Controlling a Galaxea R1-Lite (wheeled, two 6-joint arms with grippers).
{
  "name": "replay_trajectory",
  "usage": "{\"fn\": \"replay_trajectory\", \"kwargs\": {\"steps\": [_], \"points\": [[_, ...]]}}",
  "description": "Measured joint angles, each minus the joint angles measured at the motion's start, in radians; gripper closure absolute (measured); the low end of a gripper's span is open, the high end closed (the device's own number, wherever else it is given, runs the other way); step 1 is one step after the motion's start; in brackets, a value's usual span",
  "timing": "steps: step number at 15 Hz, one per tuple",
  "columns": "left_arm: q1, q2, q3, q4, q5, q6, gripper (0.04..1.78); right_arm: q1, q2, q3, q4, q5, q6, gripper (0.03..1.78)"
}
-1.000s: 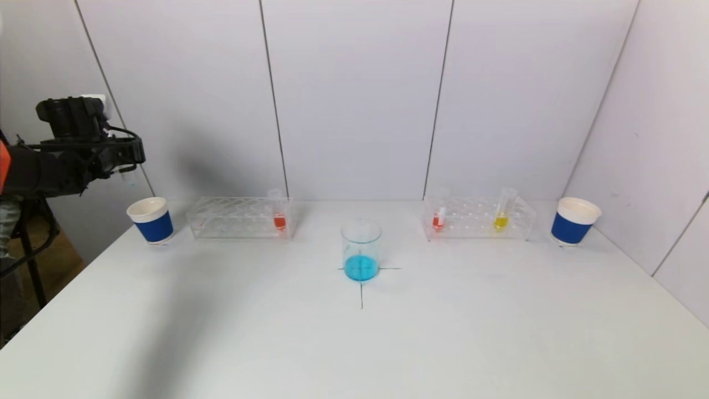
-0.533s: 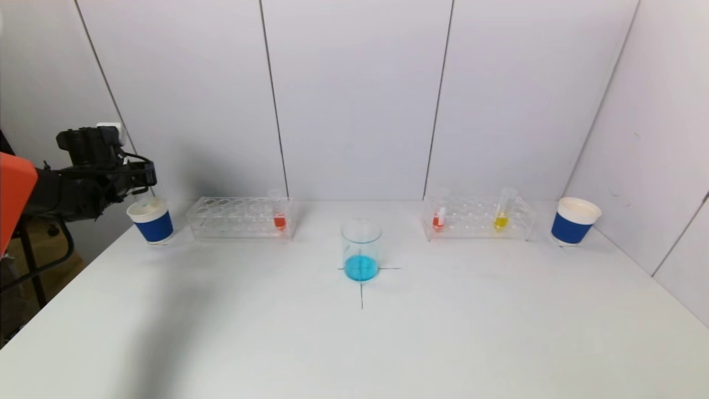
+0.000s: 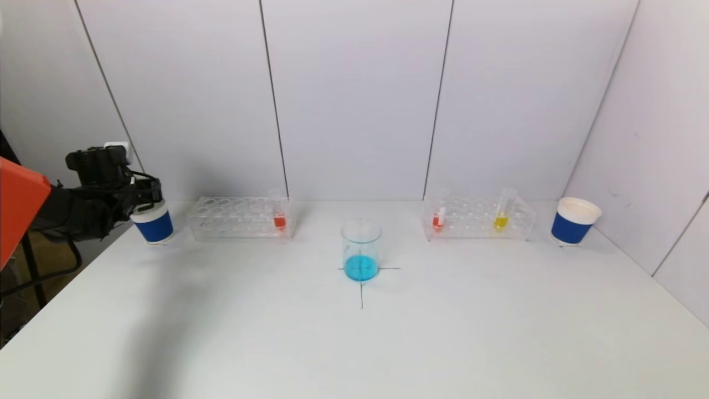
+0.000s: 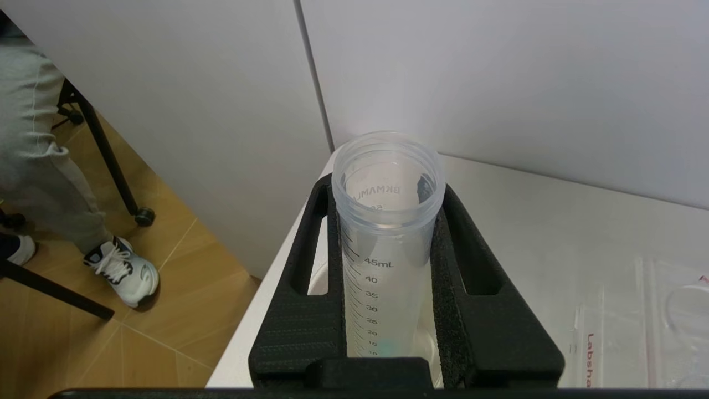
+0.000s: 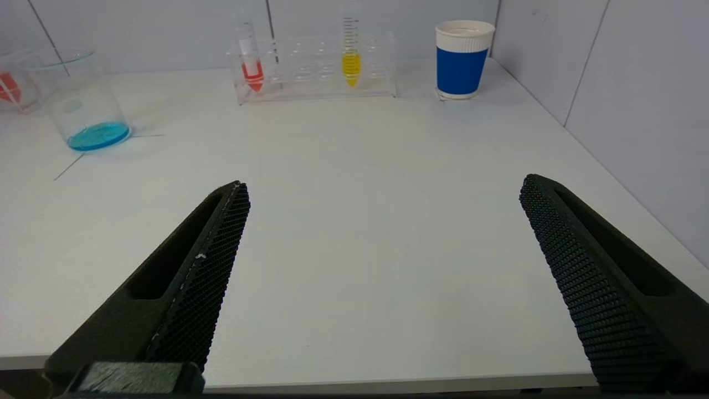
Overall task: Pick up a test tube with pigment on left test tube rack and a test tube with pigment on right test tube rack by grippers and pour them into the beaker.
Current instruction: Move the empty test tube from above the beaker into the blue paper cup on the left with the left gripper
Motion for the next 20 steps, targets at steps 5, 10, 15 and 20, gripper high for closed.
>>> {"fn": "replay_trajectory", "kwargs": {"steps": [5, 10, 15, 20], "points": [[0.000, 0.007, 0.035, -0.032, -0.001, 0.000, 1.37, 0.000, 0.000, 0.000, 0.000, 0.000, 0.000, 0.04], [-0.001, 0.006, 0.035, -0.032, -0.001, 0.001, 1.37, 0.000, 0.000, 0.000, 0.000, 0.000, 0.000, 0.04], [-0.003, 0.005, 0.036, -0.033, -0.001, 0.002, 1.32, 0.000, 0.000, 0.000, 0.000, 0.000, 0.000, 0.04], [-0.002, 0.003, 0.035, -0.032, 0.000, 0.004, 0.75, 0.000, 0.000, 0.000, 0.000, 0.000, 0.000, 0.04]]}}
